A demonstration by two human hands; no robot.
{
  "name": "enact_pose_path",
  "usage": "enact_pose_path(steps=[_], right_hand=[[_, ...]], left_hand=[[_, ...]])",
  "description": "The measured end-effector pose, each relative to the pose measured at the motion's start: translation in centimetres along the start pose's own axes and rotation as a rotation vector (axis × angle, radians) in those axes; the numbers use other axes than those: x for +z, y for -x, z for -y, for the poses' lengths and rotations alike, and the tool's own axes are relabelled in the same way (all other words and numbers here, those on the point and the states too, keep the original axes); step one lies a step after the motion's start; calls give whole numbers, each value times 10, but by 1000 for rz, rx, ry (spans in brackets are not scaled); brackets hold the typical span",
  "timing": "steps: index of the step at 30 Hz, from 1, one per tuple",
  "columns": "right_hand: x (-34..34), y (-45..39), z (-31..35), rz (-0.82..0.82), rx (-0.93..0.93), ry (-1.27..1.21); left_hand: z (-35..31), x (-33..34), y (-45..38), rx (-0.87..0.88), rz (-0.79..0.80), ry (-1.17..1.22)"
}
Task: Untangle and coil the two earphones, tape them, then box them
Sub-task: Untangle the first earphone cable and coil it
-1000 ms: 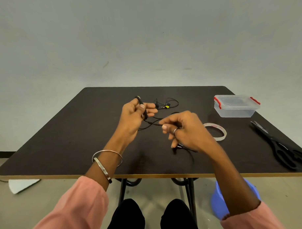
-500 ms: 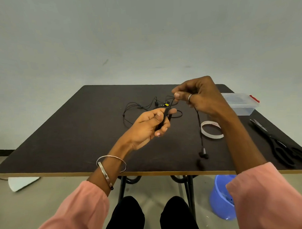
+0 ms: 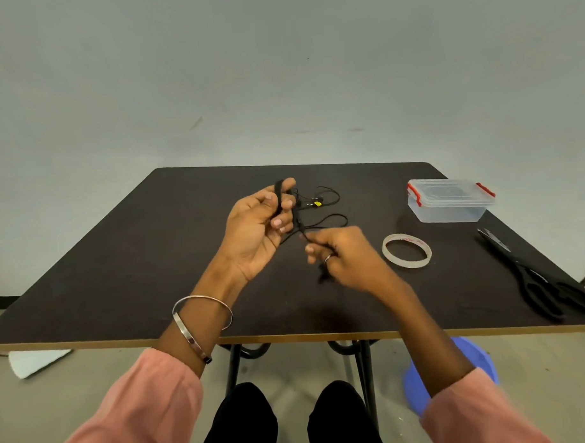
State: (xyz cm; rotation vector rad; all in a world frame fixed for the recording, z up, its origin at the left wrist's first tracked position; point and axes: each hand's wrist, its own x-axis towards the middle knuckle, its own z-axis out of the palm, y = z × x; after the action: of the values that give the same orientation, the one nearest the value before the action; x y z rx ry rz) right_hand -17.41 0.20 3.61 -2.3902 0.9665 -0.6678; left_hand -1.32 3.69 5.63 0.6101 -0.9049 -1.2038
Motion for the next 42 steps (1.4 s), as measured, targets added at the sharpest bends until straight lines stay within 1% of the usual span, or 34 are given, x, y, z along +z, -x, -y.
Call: enact_pose_path(steps=[2,4,5,7,9,11,12,14,16,19,21,24,25,27,28,30,31,32,35,37,39,41,42], right_hand=[[6,1,5,122,6,185],[9,0,10,190,-21,361],[10,1,14,210,-34,400],[9,3,19,226,-79,395],[5,7,24,213,-126,315],[-3,10,29,174,-141,227],[-9,10,30,145,-135,193],[-22,9,30,94,-126,122],[-33,6,28,77,-124,96],[-46,0,22,105,-121,192],[-51,-4,18,128,-134,280],[-50,-12,10,161,-195,533],[-49,-14,7,150,-229,607],[-44,-13,-1,37,-362,675],[-40,-12,-7,-50,-405,658],[-33,-9,-16,-227,-399,594],[-28,-9,-19,-288,-380,544],[-24,-8,-20,-315,-354,460],[-12,-6,-14,-281,-172,66],[-5,-3,-11,-237,-5,-179],[0,1,-12,-205,98,-397],[0,4,-12,-163,152,-607],[-1,6,-12,-132,165,-664]], left_hand=[[1,-2,-4,0,-100,-79],[6,-4,-7,4,-178,-163],[9,-4,-7,11,-204,-212],[15,-4,-6,28,-220,-316],[21,-6,-4,47,-204,-417],[26,-9,-1,50,-163,-564],[27,-11,1,45,-115,-643],[29,-15,6,14,19,-729],[29,-16,11,-35,154,-747],[29,-17,15,-118,286,-718],[31,-18,17,-194,310,-670],[34,-18,21,-285,337,-570],[35,-18,22,-302,343,-545],[36,-18,22,-323,345,-498],[36,-19,22,-329,346,-466],[36,-20,22,-345,344,-386],[36,-22,21,-351,335,-344],[36,-22,21,-354,322,-298],[40,-23,20,-325,277,-158],[44,-22,19,-282,245,-136],[49,-21,19,-243,193,-177],[53,-20,20,-203,144,-250],[55,-19,20,-186,126,-292]])
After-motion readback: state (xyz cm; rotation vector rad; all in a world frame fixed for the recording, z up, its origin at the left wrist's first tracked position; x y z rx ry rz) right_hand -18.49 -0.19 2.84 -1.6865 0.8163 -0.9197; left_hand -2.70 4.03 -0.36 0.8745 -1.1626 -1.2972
